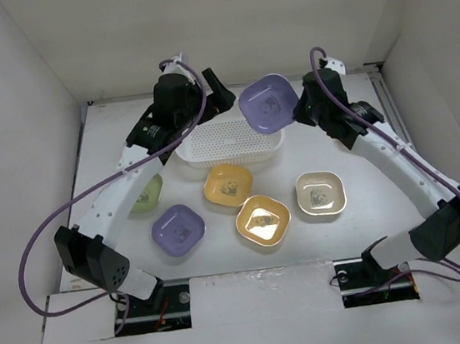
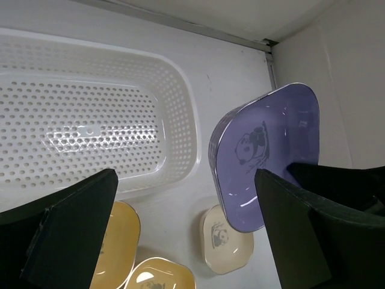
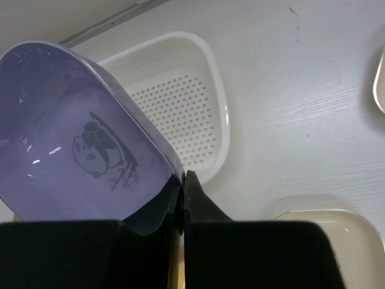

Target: Place the plates into the plastic bin on the countertop

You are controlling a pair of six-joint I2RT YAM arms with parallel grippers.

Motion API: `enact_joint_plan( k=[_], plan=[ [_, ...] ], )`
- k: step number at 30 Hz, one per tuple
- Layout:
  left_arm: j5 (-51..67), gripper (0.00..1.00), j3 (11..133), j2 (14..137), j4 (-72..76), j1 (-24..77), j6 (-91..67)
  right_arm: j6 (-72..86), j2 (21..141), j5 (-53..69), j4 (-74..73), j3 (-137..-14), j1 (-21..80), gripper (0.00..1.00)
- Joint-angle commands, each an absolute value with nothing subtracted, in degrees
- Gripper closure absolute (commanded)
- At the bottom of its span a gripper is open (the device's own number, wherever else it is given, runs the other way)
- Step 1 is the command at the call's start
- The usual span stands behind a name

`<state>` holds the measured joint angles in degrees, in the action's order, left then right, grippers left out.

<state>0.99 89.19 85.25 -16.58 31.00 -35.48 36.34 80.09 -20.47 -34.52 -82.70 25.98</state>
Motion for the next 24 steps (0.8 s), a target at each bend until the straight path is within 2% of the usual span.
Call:
enact_joint_plan(
  k=[1, 4, 7, 11, 14, 18, 20, 24],
  plan=[
    [-1.9, 0.03, 91.1, 85.5, -15.8, 31.1, -37.5, 40.2, 81.5, -25.0, -33.8, -87.6, 28.2, 1.00],
    [-3.2, 0.05, 90.4, 86.0, -15.8, 31.1, -37.5, 41.5, 83.1, -25.0, -33.8, -89.1, 30.0, 1.00],
    [-3.9, 0.12, 90.4, 86.7, -15.8, 31.1, -37.5, 42.7, 85.4, -25.6, -33.8, -90.6, 31.5, 1.00],
    [-4.4, 0.25, 90.4, 87.7, -16.3, 31.1, -37.5, 44.2, 88.8, -27.0, -34.5, -93.7, 33.3, 1.00],
    [-5.7, 0.40, 90.4, 88.3, -16.9, 31.1, -37.5, 45.3, 90.1, -27.0, -34.5, -94.8, 34.5, 1.00],
    [-9.3, 0.52, 90.4, 88.9, -17.9, 31.1, -37.5, 45.4, 91.1, -27.0, -33.7, -96.1, 35.7, 1.00],
    [-9.9, 0.64, 90.4, 90.1, -18.5, 31.1, -37.0, 45.9, 91.1, -27.0, -33.7, -96.1, 36.3, 1.00],
    [-11.7, 0.69, 91.5, 91.6, -19.7, 31.1, -36.4, 46.4, 90.0, -24.4, -32.0, -94.8, 36.3, 1.00]
  ],
)
